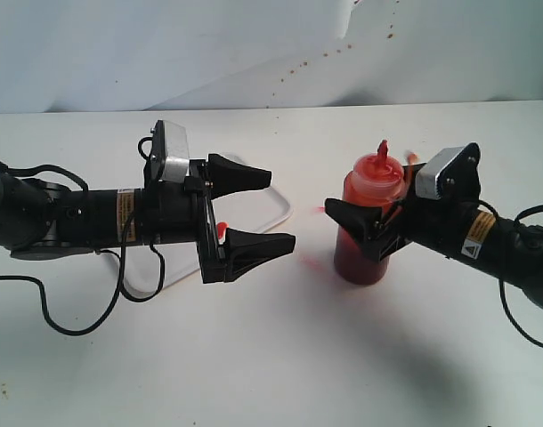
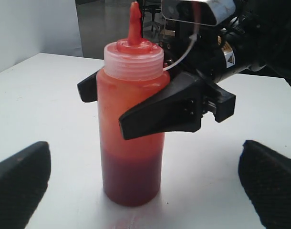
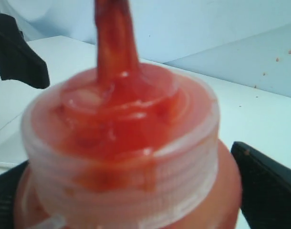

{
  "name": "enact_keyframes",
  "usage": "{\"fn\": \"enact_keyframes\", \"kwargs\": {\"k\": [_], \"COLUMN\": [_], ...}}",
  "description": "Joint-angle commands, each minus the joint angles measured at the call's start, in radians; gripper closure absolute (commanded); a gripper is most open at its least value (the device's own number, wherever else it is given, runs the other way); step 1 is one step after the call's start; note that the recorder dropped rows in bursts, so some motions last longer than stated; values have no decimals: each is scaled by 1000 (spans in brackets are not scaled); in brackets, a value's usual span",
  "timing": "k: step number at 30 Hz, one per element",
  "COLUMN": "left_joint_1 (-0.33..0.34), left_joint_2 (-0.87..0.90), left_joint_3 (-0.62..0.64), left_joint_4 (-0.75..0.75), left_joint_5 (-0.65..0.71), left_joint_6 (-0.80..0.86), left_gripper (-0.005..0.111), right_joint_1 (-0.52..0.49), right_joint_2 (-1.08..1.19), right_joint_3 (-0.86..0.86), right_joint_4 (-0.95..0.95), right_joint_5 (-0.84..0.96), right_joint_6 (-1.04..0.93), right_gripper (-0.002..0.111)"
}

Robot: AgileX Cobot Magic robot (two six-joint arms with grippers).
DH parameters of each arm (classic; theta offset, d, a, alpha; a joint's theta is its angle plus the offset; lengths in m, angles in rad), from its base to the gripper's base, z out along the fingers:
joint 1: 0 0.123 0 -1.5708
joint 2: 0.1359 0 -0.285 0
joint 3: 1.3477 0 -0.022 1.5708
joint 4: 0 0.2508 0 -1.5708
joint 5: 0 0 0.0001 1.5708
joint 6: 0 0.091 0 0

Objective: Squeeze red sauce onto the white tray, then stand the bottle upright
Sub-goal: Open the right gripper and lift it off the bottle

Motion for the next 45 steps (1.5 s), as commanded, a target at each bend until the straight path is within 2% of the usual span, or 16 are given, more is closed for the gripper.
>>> {"fn": "enact_keyframes", "kwargs": {"k": [1, 12, 15, 26, 45], "left_joint_1": [-4, -4, -4, -4, -4], "left_joint_2": [-10, -10, -10, -10, -10], "left_joint_3": [-2, -2, -2, -2, -2], "left_joint_4": [-11, -11, -11, -11, -11], "left_joint_5": [-10, -10, -10, -10, -10], "left_joint_6": [4, 4, 4, 4, 4], "left_gripper": [2, 2, 2, 2, 2], "right_joint_1": [2, 2, 2, 2, 2], "right_joint_2": [-3, -3, -3, -103, -313], "right_joint_3": [-3, -3, -3, -3, -3], "right_joint_4": [9, 15, -14, -125, -212], "right_joint_5": [-17, -17, -17, -17, -17], "right_joint_6": [-3, -3, 17, 53, 329], "right_gripper": [22, 22, 3, 3, 3]}}
